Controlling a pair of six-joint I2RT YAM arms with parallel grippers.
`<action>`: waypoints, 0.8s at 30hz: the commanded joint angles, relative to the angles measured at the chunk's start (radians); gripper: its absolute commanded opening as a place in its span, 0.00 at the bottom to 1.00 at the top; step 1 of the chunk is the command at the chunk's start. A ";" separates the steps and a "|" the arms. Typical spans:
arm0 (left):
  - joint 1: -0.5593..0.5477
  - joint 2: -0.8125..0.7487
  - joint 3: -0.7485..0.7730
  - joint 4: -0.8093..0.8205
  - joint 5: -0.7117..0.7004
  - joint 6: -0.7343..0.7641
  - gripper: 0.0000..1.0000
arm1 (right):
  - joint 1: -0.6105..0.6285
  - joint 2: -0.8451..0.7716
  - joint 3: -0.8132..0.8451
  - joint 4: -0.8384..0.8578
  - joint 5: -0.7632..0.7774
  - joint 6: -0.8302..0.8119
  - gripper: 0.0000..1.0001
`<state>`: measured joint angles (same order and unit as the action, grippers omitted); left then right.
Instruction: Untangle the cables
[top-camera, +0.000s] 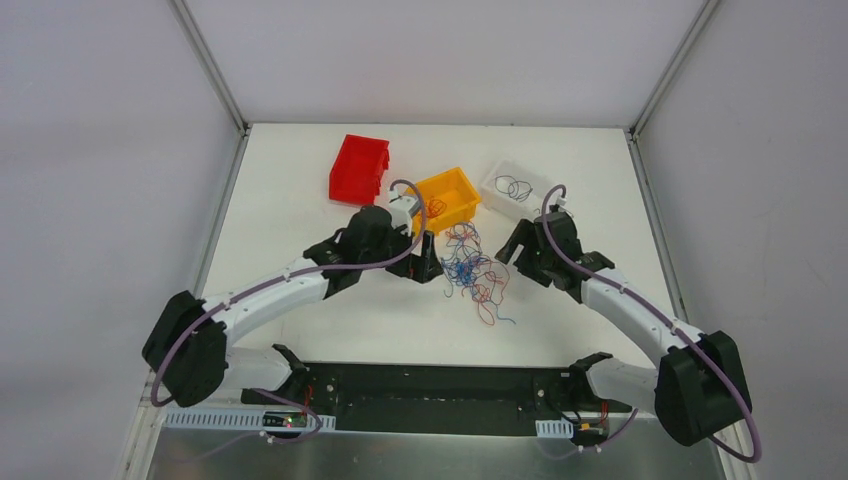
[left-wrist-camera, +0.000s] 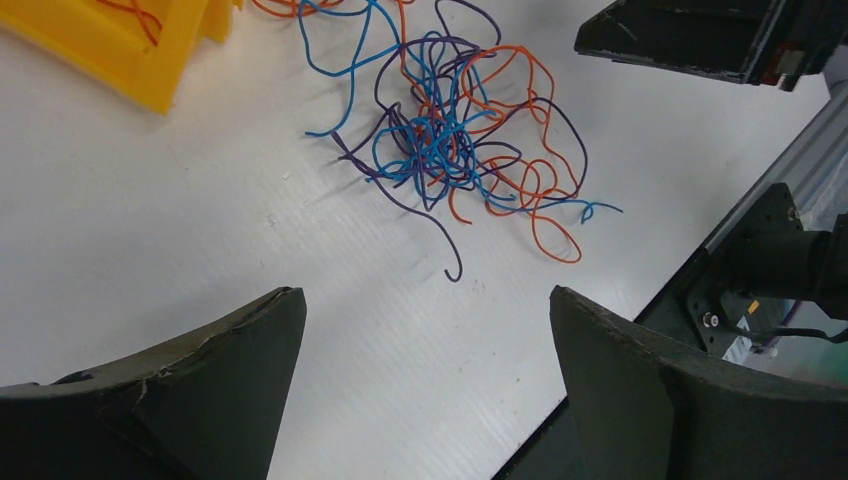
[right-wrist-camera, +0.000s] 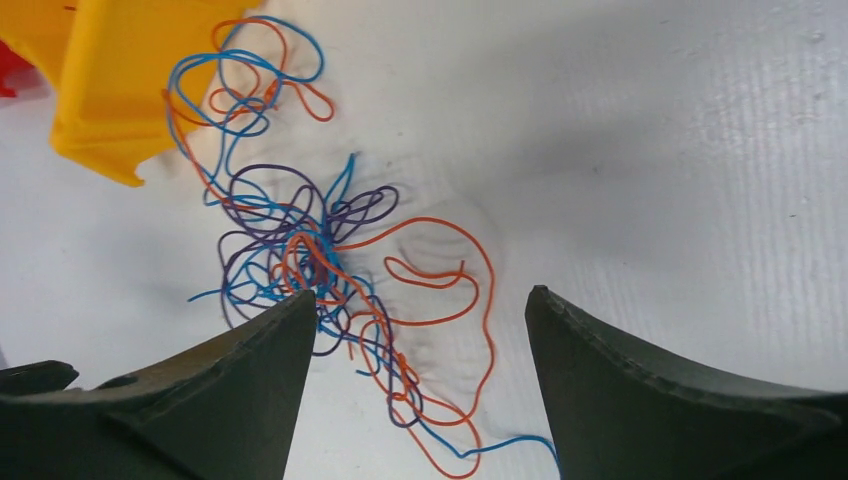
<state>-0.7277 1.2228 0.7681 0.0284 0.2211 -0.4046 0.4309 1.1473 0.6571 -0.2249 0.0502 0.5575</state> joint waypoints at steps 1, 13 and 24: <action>-0.025 0.123 0.082 0.065 0.008 0.011 0.95 | -0.002 0.038 0.038 -0.059 0.064 -0.089 0.78; -0.053 0.387 0.230 0.074 0.045 -0.003 0.86 | 0.094 0.122 0.073 -0.080 0.046 -0.254 0.73; -0.060 0.512 0.301 0.070 0.084 -0.019 0.68 | 0.138 0.266 0.116 -0.060 0.026 -0.257 0.66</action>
<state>-0.7738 1.7145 1.0229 0.0719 0.2821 -0.4091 0.5510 1.3693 0.7242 -0.2790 0.0673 0.3218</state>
